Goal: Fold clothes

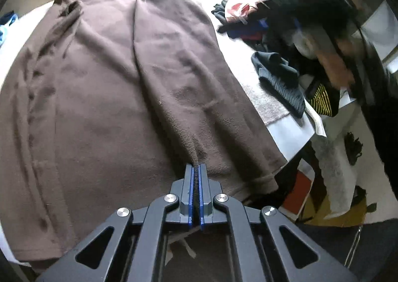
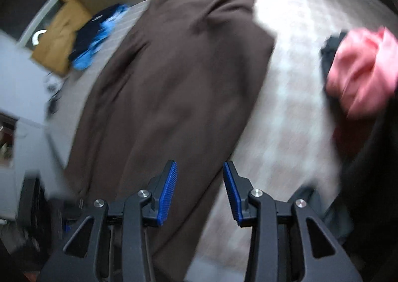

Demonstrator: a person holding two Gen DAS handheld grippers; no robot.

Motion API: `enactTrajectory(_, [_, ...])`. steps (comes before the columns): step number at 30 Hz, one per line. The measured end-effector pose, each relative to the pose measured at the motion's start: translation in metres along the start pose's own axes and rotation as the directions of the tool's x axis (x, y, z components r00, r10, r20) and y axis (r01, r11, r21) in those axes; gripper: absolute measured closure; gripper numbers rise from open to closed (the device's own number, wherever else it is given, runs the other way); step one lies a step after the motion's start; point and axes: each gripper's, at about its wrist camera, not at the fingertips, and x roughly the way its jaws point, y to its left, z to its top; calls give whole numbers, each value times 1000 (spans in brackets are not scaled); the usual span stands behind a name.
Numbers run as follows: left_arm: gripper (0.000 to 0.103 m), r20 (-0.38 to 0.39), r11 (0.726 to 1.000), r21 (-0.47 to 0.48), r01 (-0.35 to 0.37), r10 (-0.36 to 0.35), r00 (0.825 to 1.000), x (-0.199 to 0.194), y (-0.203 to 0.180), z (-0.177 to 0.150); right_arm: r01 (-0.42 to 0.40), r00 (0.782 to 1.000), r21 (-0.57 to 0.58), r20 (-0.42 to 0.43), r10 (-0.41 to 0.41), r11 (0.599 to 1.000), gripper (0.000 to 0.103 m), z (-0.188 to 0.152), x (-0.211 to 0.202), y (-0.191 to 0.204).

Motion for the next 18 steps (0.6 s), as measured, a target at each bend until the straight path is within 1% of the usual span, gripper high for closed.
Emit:
enactTrajectory(4, [101, -11, 1000, -2, -9, 9, 1000, -2, 3, 1, -67, 998, -1, -8, 67, 998, 65, -49, 8, 18])
enactTrajectory(6, [101, -21, 1000, -3, -13, 13, 1000, 0, 4, 2, -52, 999, -47, -5, 52, 998, 65, -61, 13, 31])
enactTrajectory(7, [101, -29, 1000, 3, -20, 20, 999, 2, 3, 2, -15, 1000, -90, -8, 15, 996, 65, -66, 17, 38])
enactTrajectory(8, [101, -36, 1000, 13, -26, 27, 999, 2, 3, 1, 45, 999, -147, -16, -48, 988, 65, -72, 21, 44])
enactTrajectory(10, [101, -47, 998, 28, -55, 56, 997, 1, 5, -1, 162, 985, -259, -20, -173, 952, 66, -83, 31, 57])
enactTrajectory(11, [101, -54, 998, 23, -60, 62, 997, 0, 7, -1, 194, 978, -295, -15, -207, 936, 66, -86, 32, 61])
enactTrajectory(12, [101, -56, 998, 18, -67, 68, 996, 0, 10, -1, 201, 977, -301, -14, -215, 932, 66, -87, 30, 61])
enactTrajectory(14, [101, -60, 997, 10, -79, 80, 995, -2, 14, -2, 191, 980, -267, -11, -201, 945, 66, -81, 21, 55])
enactTrajectory(16, [101, -60, 996, 16, -85, 86, 995, -2, 13, -3, 133, 991, -196, 21, -132, 972, 65, -64, 7, 40])
enactTrajectory(18, [101, -61, 997, 28, -78, 80, 995, -1, 9, -3, 99, 993, -114, 74, -91, 988, 64, -39, -6, 19])
